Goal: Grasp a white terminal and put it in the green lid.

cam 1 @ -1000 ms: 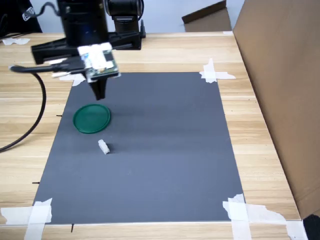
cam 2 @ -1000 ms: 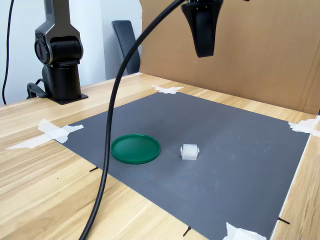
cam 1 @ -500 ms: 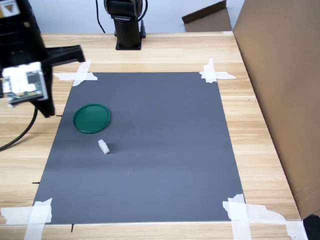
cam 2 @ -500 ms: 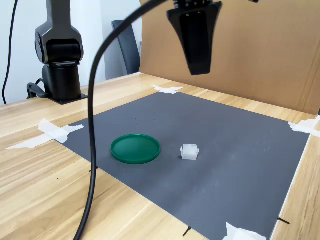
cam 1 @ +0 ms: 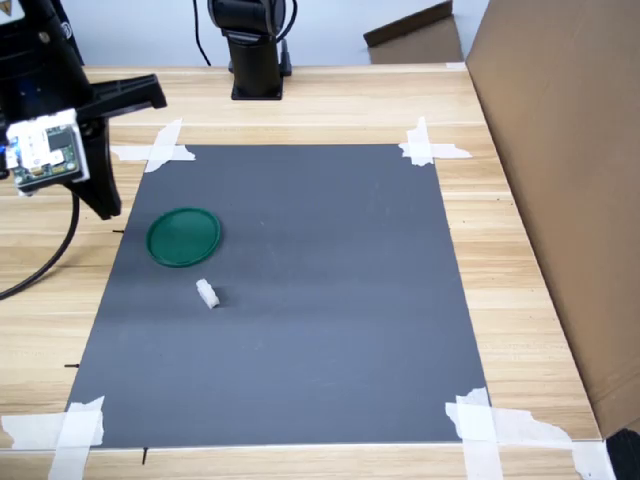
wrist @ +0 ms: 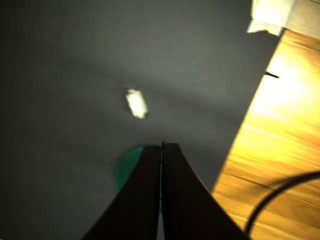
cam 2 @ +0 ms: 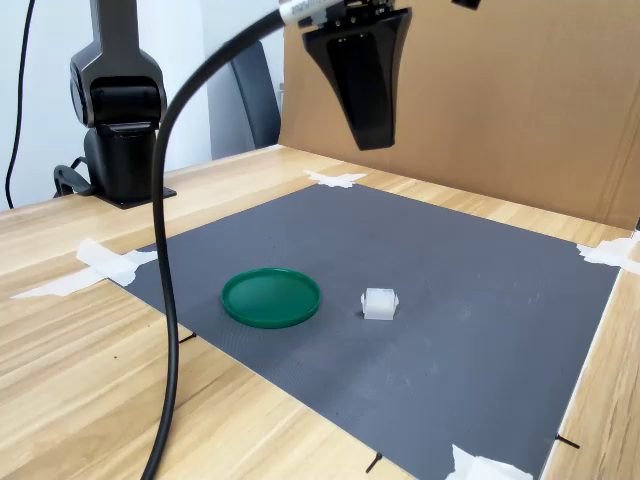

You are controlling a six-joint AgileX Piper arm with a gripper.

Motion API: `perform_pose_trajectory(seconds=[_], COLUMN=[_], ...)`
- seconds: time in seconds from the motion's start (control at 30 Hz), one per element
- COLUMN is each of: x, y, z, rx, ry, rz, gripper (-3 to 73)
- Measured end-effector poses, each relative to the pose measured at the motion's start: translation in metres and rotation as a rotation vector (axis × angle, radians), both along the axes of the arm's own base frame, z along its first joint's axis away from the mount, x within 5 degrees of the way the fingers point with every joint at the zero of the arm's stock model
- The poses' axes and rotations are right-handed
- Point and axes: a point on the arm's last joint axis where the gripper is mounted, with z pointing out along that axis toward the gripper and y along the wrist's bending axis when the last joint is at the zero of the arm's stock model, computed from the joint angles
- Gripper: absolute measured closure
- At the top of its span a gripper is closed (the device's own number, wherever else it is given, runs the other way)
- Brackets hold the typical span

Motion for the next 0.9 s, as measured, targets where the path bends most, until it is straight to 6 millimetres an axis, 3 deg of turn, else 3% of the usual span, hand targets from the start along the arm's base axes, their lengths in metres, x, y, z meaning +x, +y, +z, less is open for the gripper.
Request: perform_pose_trajectory(seconds=[0.2,0.47,0.73,0.9], x=[0.001,-0.009,-0.011,-0.014], y=[0.009,0.011,0.029,0.028], z=[0.004,0.014,0.008,-0.003], rx=[0.123,0.077,0.026,-0.013], ry=[-0.023,-0.038,-0.006,0.033], rz=[-0.049,-0.033,0.025,0.065], gripper=[72.2,72.2,72.2,72.1])
